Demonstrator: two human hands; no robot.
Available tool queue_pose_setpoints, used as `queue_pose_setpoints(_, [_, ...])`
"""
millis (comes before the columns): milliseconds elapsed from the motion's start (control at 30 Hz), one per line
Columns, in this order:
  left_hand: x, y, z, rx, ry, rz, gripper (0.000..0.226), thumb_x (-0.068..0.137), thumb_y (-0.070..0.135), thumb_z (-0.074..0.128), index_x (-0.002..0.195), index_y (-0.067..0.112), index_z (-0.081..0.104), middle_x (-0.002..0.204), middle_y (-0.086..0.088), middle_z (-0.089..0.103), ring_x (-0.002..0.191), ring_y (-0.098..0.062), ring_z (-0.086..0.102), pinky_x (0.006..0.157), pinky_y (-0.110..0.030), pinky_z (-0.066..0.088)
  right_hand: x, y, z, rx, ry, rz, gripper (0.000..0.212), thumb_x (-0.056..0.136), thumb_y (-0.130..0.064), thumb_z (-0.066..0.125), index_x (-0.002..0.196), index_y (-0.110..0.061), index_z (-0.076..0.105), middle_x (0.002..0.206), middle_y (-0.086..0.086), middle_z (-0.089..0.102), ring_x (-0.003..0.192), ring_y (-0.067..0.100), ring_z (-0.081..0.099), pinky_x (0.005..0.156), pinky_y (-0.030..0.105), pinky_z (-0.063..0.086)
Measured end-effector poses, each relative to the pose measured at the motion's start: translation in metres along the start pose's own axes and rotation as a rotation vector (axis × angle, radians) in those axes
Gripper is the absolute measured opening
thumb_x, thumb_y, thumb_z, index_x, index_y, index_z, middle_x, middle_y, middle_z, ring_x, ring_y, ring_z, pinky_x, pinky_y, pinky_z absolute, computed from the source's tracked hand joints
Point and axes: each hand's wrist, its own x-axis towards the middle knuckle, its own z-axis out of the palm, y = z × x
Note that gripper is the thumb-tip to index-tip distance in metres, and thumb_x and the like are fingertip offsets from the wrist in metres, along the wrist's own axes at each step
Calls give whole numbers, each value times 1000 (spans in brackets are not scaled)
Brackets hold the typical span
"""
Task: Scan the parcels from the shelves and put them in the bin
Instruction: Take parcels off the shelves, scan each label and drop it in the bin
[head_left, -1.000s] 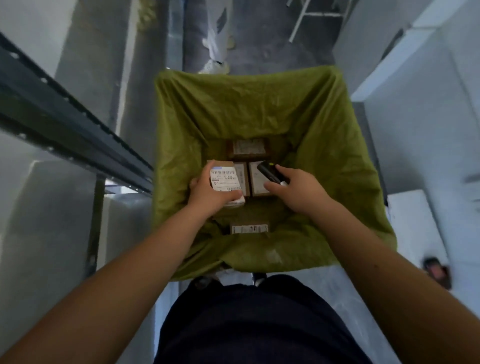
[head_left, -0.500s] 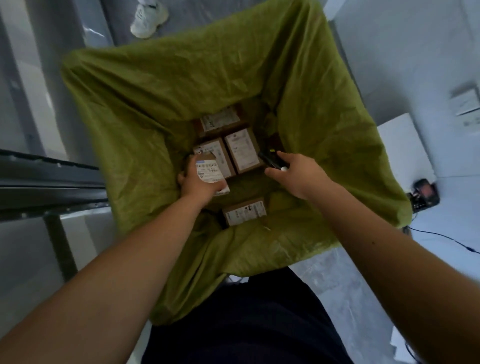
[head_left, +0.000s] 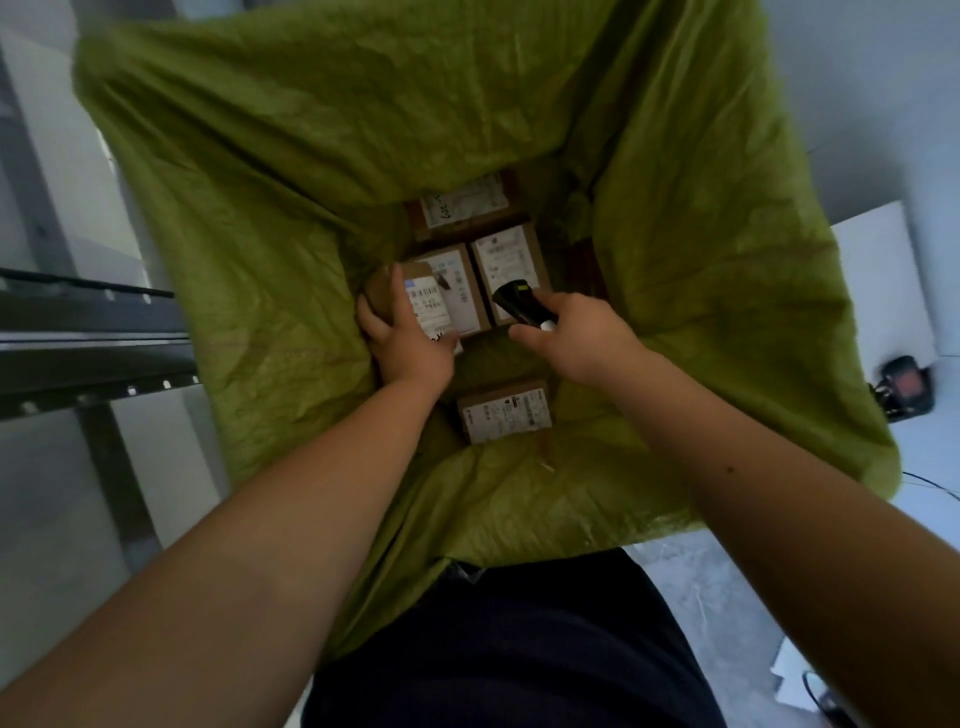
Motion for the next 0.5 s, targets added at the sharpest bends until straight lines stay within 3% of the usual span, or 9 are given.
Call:
queue_pose_setpoints(100, [0, 0, 8, 224, 18, 31, 111, 91, 21, 77, 161, 53, -3, 169, -7, -23, 153, -43, 15, 123, -49, 33, 2, 2, -4, -17, 2, -1, 79, 95, -59, 63, 161, -28, 34, 150, 7, 55, 127, 28, 58, 98, 41, 54])
queue_pose_setpoints(233, [6, 8, 15, 307, 13, -99, 114, 92, 20, 75, 159, 55, -10, 169, -7, -23, 151, -45, 17, 119, -54, 36, 4, 6, -6, -28, -2, 4, 78, 95, -59, 63, 161, -29, 34, 148, 6, 56, 127, 28, 58, 98, 43, 55])
queue_pose_setpoints(400, [31, 2, 16, -113, -25, -239, 116, 86, 6, 80, 162, 52, 5, 171, -6, -14, 153, -34, 26, 122, -46, 37, 5, 14, -4, -45, -33, 9, 79, 95, -59, 63, 161, -30, 32, 150, 6, 54, 129, 27, 57, 99, 42, 55])
queue_pose_setpoints(500, [46, -6, 12, -329, -3, -228, 116, 82, 0, 82, 165, 41, 12, 168, -9, 17, 146, -27, 40, 117, -39, 42, 7, 17, -1, -56, -40, 12, 78, 96, -59, 63, 161, -30, 32, 149, 6, 55, 127, 27, 58, 96, 41, 55])
